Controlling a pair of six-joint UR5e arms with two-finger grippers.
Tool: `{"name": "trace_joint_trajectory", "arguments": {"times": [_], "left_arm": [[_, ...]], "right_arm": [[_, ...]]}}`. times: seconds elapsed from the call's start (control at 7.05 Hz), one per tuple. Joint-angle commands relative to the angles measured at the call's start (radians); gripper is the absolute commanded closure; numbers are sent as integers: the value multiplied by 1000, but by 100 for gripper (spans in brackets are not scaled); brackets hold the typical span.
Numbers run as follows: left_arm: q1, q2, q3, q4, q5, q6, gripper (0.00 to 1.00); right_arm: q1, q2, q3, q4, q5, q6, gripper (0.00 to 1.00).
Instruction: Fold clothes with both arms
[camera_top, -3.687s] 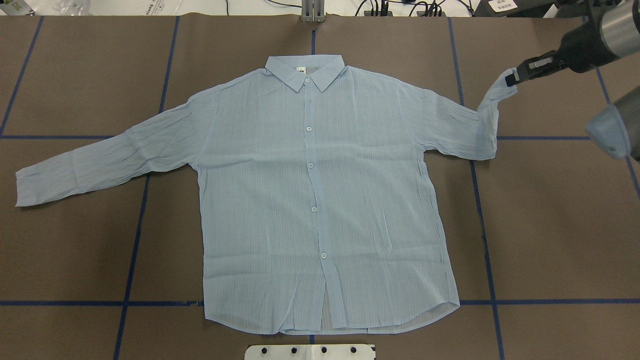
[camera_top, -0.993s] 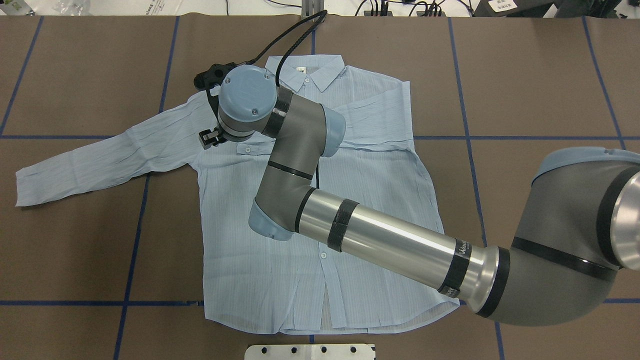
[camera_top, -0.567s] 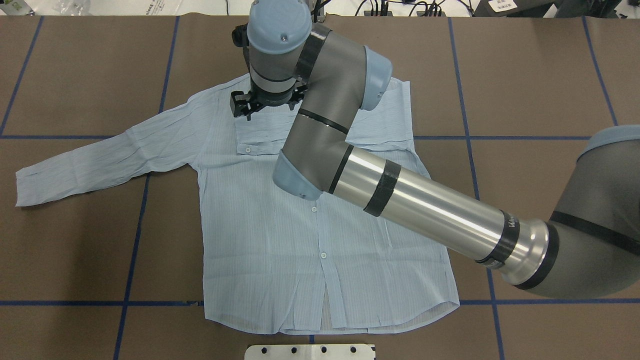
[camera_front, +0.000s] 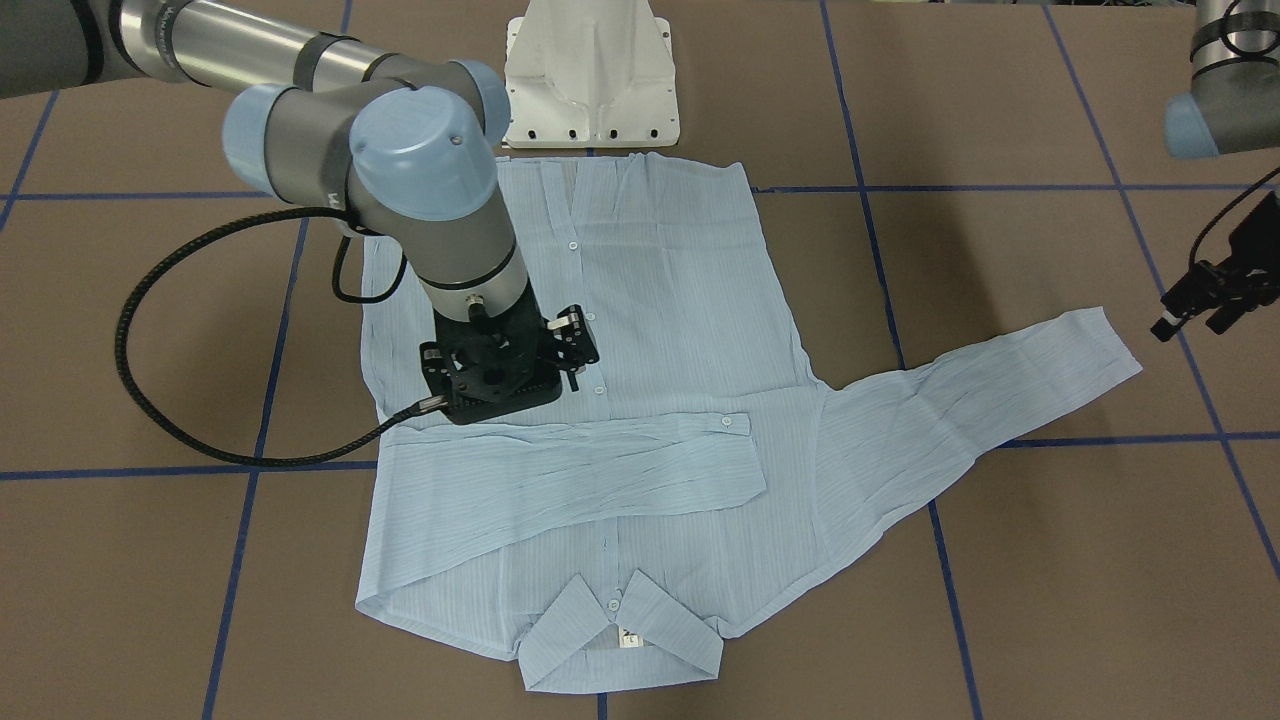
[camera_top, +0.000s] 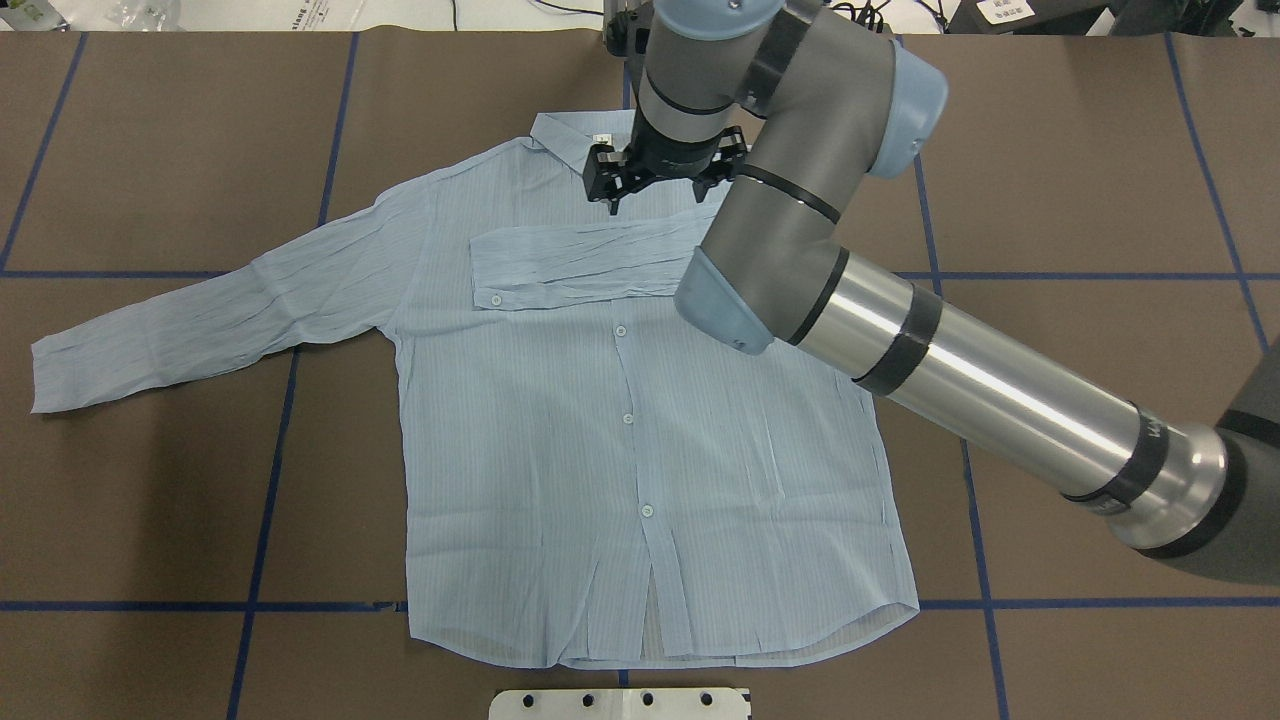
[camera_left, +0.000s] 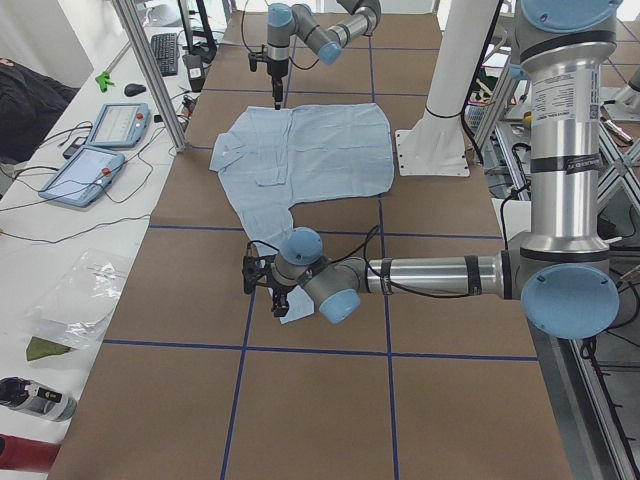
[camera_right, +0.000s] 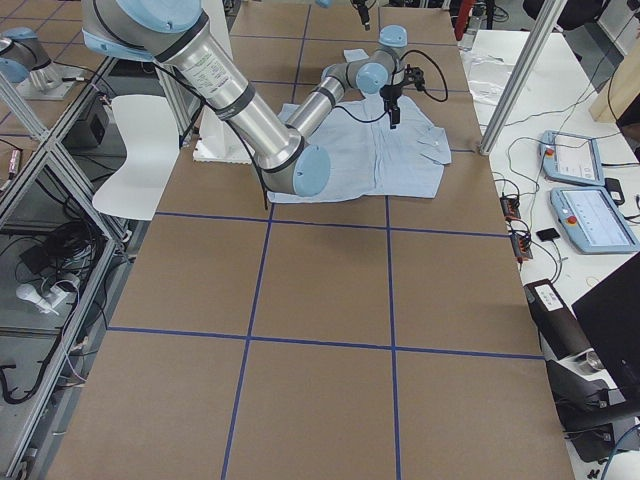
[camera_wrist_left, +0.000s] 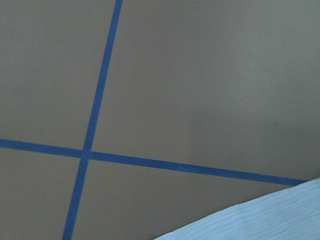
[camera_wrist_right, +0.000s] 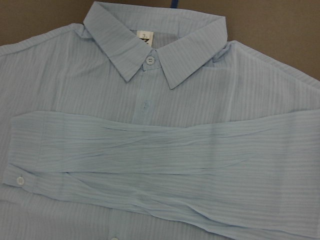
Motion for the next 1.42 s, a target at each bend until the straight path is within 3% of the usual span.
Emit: {"name": "trace_joint_trajectory", "arguments": {"times": [0.0,0.57,1.28], "left_arm": [[139,57,-53,-21,108,-133,10],[194,60,-1,-15,187,-196,23],[234,63,16,-12,195,-196,37]], "right_arm": [[19,-53,39,2,4,-6,1],[14,-53,37,2,3,-6,1],[13,-64,37,5,3,-6,1]]}}
